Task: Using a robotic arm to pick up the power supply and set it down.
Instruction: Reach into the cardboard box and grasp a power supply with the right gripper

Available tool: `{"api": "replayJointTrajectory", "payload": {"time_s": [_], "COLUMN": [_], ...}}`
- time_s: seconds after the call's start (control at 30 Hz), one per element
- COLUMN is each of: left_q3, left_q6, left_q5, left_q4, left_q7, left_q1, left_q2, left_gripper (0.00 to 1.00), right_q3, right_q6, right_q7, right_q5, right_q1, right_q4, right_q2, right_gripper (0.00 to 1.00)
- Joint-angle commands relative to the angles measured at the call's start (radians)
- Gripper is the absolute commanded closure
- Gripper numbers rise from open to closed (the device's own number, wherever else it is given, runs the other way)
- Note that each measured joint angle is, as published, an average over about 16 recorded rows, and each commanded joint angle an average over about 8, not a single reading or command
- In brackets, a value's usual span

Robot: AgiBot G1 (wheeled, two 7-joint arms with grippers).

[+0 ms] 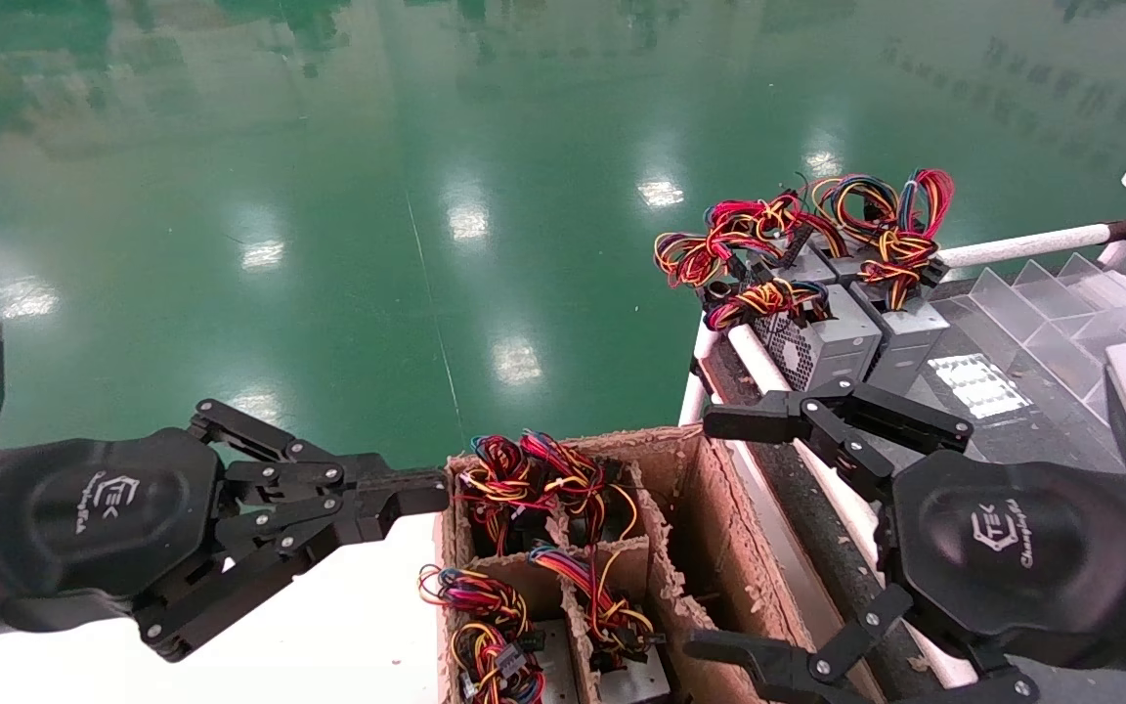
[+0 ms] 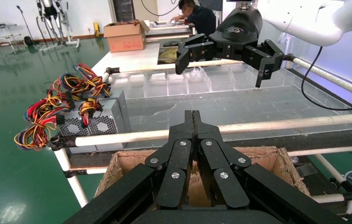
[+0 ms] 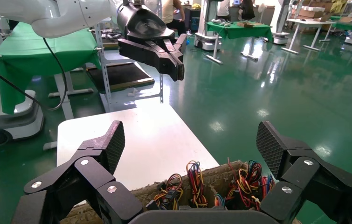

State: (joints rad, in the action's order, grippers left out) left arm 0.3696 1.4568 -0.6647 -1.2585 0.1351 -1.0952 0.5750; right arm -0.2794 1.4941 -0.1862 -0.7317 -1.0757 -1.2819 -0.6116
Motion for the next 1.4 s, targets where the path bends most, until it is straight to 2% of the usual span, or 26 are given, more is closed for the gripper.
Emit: {"api": "replayJointTrajectory", "payload": {"time_s": [0.03,0.1,0.13,0.53,0.67,0.83,0.87,1.1,1.13,1.4], "left_q3": [0.0,0.0,0.0,0.0,0.0,0.0,0.0,0.0,0.0,0.0], "left_q6": [0.0,0.0,0.0,0.0,0.0,0.0,0.0,0.0,0.0,0.0], "left_q5": [0.0,0.0,0.0,0.0,0.0,0.0,0.0,0.0,0.0,0.0], "left_q4": [0.0,0.0,0.0,0.0,0.0,0.0,0.0,0.0,0.0,0.0], "left_q7": [0.0,0.0,0.0,0.0,0.0,0.0,0.0,0.0,0.0,0.0], "left_q1": [0.0,0.0,0.0,0.0,0.0,0.0,0.0,0.0,0.0,0.0], "left_q2": [0.0,0.0,0.0,0.0,0.0,0.0,0.0,0.0,0.0,0.0], "left_gripper": [0.32,0.07,0.0,0.0,0.0,0.0,0.0,0.0,0.0,0.0], "right_q3": [0.0,0.0,0.0,-0.008,-0.04,-0.124,-0.144,-0.255,-0.265,-0.295], "right_q6": [0.0,0.0,0.0,-0.023,-0.077,-0.133,-0.139,-0.192,-0.202,-0.25], "right_q7": [0.0,0.0,0.0,-0.007,-0.042,-0.126,-0.141,-0.177,-0.177,-0.181], "right_q5": [0.0,0.0,0.0,-0.028,-0.105,-0.254,-0.285,-0.479,-0.498,-0.56], "right_q1": [0.0,0.0,0.0,-0.001,-0.013,-0.057,-0.068,-0.122,-0.125,-0.131], "right_q4": [0.0,0.0,0.0,0.004,0.001,-0.001,0.001,0.044,0.051,0.064], "right_q2": [0.0,0.0,0.0,0.001,-0.008,-0.056,-0.071,-0.194,-0.209,-0.27], "right_gripper": [0.0,0.0,0.0,0.0,0.0,0.0,0.07,0.95,1.0,1.0]}}
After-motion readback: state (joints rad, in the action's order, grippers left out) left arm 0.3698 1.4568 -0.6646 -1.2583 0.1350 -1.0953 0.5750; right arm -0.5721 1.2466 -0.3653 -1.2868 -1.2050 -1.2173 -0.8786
